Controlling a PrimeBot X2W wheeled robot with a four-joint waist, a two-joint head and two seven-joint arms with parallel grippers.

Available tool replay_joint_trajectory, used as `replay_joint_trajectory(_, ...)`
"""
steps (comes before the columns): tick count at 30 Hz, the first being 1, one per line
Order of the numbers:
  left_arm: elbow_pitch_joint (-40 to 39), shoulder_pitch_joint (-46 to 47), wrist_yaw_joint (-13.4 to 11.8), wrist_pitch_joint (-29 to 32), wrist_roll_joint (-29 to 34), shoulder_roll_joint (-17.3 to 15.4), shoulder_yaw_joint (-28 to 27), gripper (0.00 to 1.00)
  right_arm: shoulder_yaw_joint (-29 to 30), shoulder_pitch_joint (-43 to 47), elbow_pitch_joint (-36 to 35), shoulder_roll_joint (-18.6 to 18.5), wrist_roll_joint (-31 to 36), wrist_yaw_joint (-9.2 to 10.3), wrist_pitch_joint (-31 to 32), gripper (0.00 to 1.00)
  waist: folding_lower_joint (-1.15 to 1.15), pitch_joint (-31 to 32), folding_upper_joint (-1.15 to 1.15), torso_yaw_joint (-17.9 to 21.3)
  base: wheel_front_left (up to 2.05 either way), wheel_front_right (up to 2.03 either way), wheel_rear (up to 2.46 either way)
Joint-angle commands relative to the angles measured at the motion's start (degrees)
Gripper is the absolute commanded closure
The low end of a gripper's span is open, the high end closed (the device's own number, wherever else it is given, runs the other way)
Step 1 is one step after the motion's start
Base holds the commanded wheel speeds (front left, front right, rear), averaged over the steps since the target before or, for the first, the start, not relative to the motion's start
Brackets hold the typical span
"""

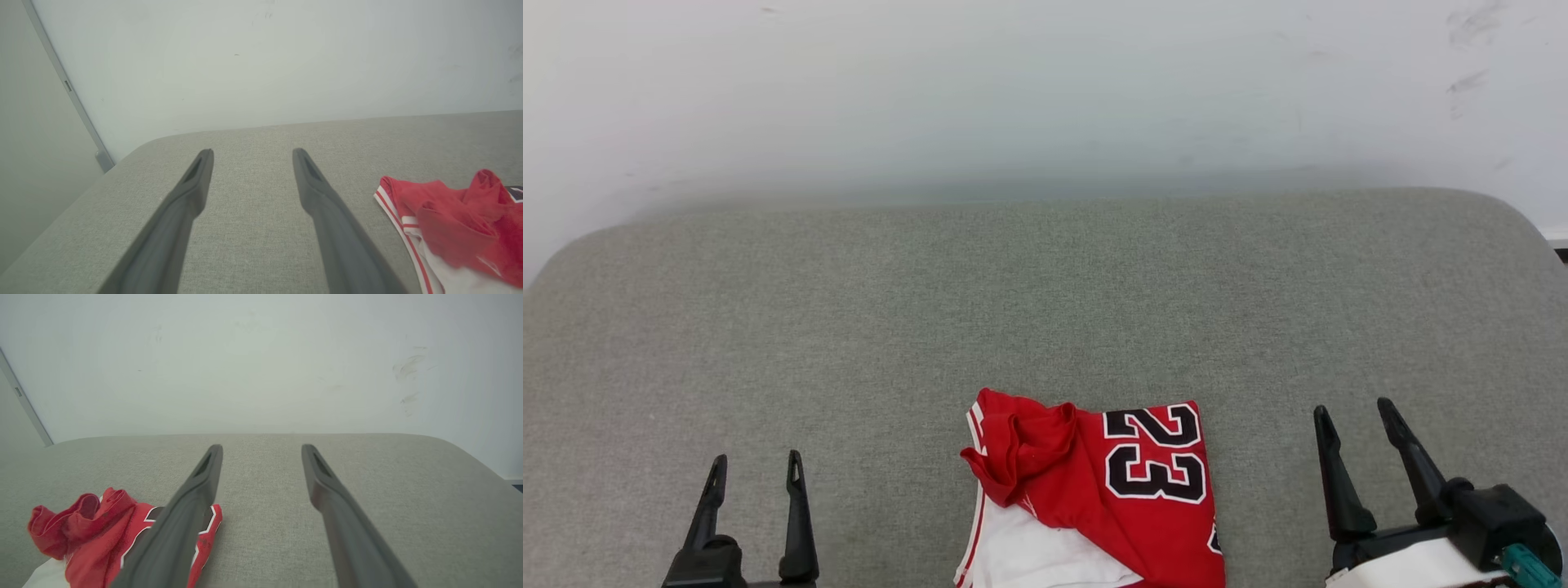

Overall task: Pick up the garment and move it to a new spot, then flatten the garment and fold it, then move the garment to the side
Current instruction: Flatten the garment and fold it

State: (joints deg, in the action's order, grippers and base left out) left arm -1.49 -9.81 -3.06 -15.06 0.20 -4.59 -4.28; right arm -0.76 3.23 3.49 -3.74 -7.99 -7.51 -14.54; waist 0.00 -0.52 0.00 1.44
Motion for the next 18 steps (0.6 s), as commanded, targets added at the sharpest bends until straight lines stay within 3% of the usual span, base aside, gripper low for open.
replay_joint_trajectory(1,0.1,-0.7,0.1,-0.1,0.1,-0.1,0.1,0.0,0.1,0.8,-0.4,0.3,0.1,0.05,-0.2,0.0,0.0,0.2,0.0,-0.1,0.0,0.0,0.0)
replay_joint_trajectory(18,0.3,-1.8,-0.4,-0.2,-0.2,-1.2,0.7,0.0,0.8,3.2,-0.6,1.0,-1.1,0.05,-0.4,0.0,0.0,0.6,0.0,-0.9,0.0,0.0,0.0)
